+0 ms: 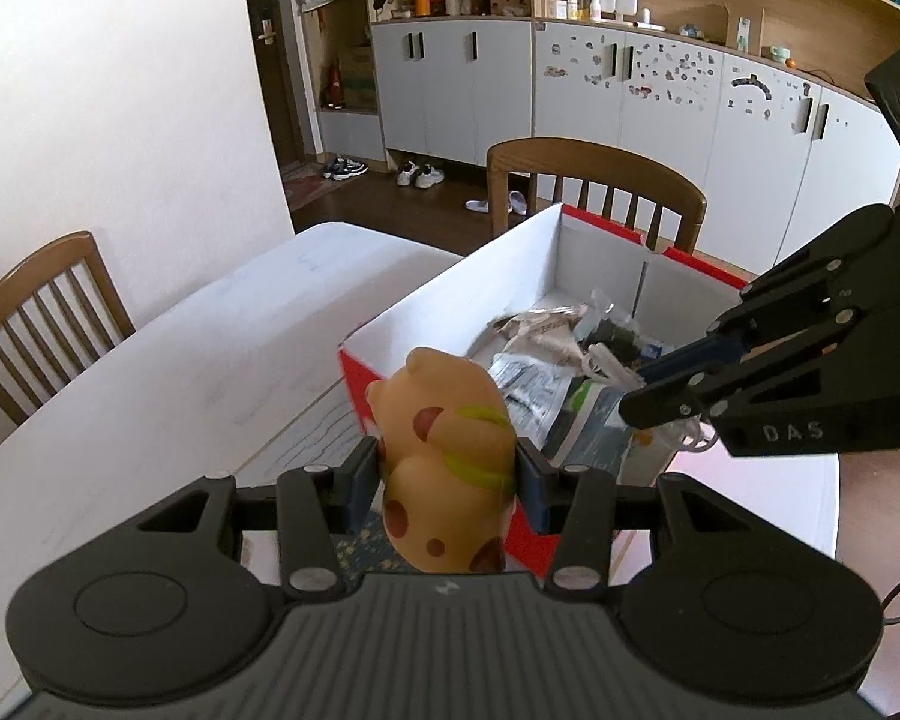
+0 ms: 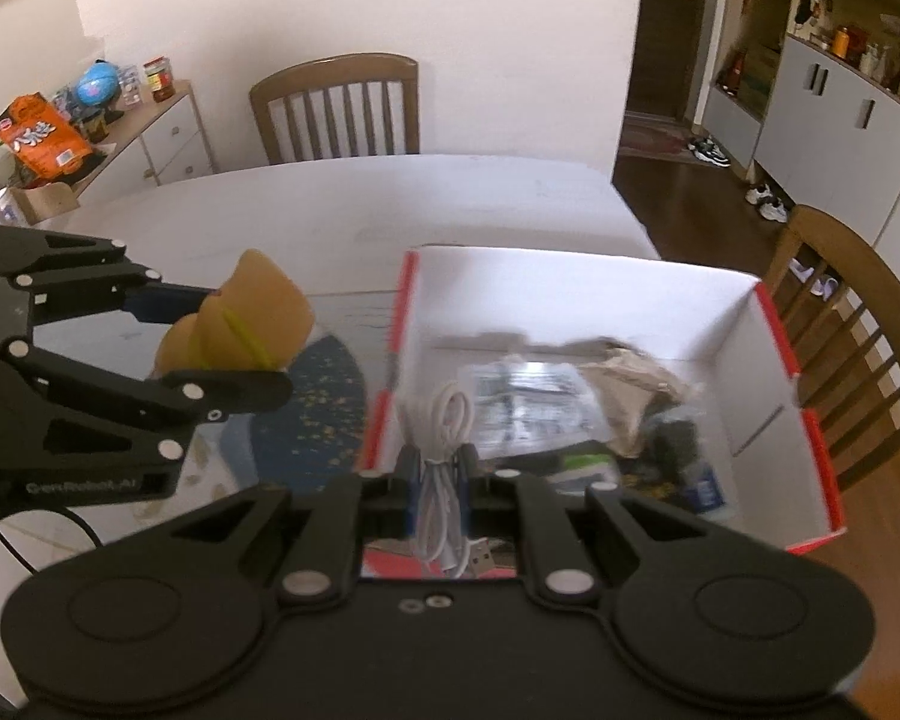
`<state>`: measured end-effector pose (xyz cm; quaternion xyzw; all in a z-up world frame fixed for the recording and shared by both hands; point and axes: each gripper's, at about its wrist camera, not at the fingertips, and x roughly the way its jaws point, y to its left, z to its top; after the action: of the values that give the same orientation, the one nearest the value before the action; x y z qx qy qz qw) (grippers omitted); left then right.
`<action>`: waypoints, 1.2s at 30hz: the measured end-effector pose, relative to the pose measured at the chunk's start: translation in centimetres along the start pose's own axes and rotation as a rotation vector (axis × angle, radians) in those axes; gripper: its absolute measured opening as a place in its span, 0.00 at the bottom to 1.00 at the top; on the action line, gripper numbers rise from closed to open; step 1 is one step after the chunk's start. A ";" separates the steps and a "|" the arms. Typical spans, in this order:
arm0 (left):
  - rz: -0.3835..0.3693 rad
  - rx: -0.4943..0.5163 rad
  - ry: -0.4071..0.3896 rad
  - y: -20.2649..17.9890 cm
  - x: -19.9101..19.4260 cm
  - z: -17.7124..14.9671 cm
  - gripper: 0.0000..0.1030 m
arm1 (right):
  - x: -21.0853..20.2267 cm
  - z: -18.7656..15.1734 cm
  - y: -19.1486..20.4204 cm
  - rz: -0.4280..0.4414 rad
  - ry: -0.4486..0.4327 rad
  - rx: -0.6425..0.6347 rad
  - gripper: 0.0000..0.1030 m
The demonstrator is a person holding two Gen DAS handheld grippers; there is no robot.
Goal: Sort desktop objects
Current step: 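Lift the cable and toy with both grippers and carry them over the shoebox, then lower the white cable and orange toy into the shoebox with both grippers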
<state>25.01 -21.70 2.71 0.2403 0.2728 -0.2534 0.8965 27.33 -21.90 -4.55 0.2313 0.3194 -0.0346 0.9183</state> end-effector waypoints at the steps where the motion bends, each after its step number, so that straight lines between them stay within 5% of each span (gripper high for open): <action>1: 0.000 0.001 0.001 -0.3 0.3 0.3 0.45 | 0.0 0.0 -0.5 -0.003 -0.001 0.003 0.11; 22: -0.014 0.029 0.077 -6.3 8.9 5.0 0.45 | 2.3 -0.4 -11.8 -0.048 0.020 0.060 0.12; 36: -0.040 0.011 0.184 -7.0 15.5 6.0 0.45 | 5.8 -0.9 -13.5 -0.018 0.058 0.070 0.11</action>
<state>34.30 -35.38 -4.36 0.2619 0.3571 -0.2496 0.8612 28.50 -33.06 -14.12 0.2615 0.3467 -0.0476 0.8995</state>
